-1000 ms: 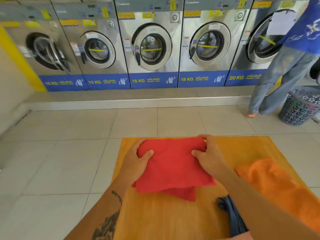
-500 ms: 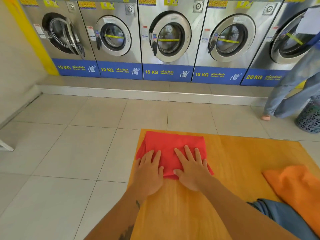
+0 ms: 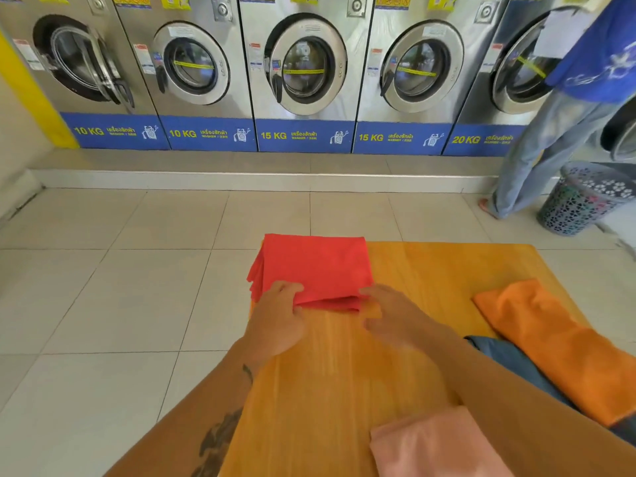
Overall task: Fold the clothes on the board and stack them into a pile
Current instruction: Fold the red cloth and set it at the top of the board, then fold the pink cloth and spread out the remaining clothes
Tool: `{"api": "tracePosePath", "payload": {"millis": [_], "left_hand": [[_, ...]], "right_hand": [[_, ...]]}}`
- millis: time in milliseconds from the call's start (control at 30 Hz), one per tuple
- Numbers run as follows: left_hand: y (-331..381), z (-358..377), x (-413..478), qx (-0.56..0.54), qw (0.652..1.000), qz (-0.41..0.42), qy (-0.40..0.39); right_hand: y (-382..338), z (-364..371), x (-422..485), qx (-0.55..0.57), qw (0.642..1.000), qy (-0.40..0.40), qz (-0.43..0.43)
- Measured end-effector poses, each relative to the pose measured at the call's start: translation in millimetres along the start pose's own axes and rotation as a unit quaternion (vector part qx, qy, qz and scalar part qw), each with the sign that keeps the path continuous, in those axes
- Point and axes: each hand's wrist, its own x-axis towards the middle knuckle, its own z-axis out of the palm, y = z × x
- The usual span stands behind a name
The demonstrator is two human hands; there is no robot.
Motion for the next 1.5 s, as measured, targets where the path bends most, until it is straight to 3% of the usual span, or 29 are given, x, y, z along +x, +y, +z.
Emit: {"api": "tracePosePath", "payload": {"millis": [133, 300, 433, 533, 733, 867, 967, 1200, 1433, 1500], "left_hand": [[36.0, 34.0, -60.4, -0.070, 0.997, 0.020, -0.035], [86.3, 96.6, -124.8, -0.050, 0.985, 0.061, -0.154], [104.4, 121.2, -150.5, -0.027, 0.976, 0.041, -0.211], [110.2, 126.9, -164.7, 0.035, 0.978, 0.030, -0.206], [119.2, 118.7, -180.3, 0.062, 0.965, -0.067, -0.246], [103.9, 103.4, -193.4, -0.040, 0.960, -0.098, -0.257], [86.3, 81.8, -197.2, -0.115, 0.959, -0.096, -0.242], [23.9, 13.7, -164.2, -0.159, 0.962, -0.092, -0.201], [-0.9, -36.6, -81.1, -0.100, 0.991, -0.029, -0.081], [-6.3, -36.4, -62.1, -0.080, 0.996, -0.001, -0.030]], "right_hand": [[61.5, -22.7, -81.0, -0.040, 0.996, -0.060, 0.043], [121.7, -21.7, -163.2, -0.207, 0.977, -0.017, 0.043], [139.0, 2.1, -209.8, -0.085, 0.995, 0.007, 0.058], [132.4, 5.3, -220.6, -0.054, 0.997, 0.039, 0.043], [114.7, 1.3, -234.5, 0.064, 0.997, 0.009, 0.029], [109.9, 3.8, -237.3, 0.116, 0.992, 0.037, 0.032], [94.6, 11.3, -229.7, 0.162, 0.984, 0.070, 0.035], [31.6, 37.7, -185.9, 0.262, 0.960, 0.082, 0.053], [-23.6, 45.3, -120.9, 0.383, 0.910, 0.133, 0.082], [-33.3, 44.4, -100.1, 0.356, 0.917, 0.154, 0.091]]}}
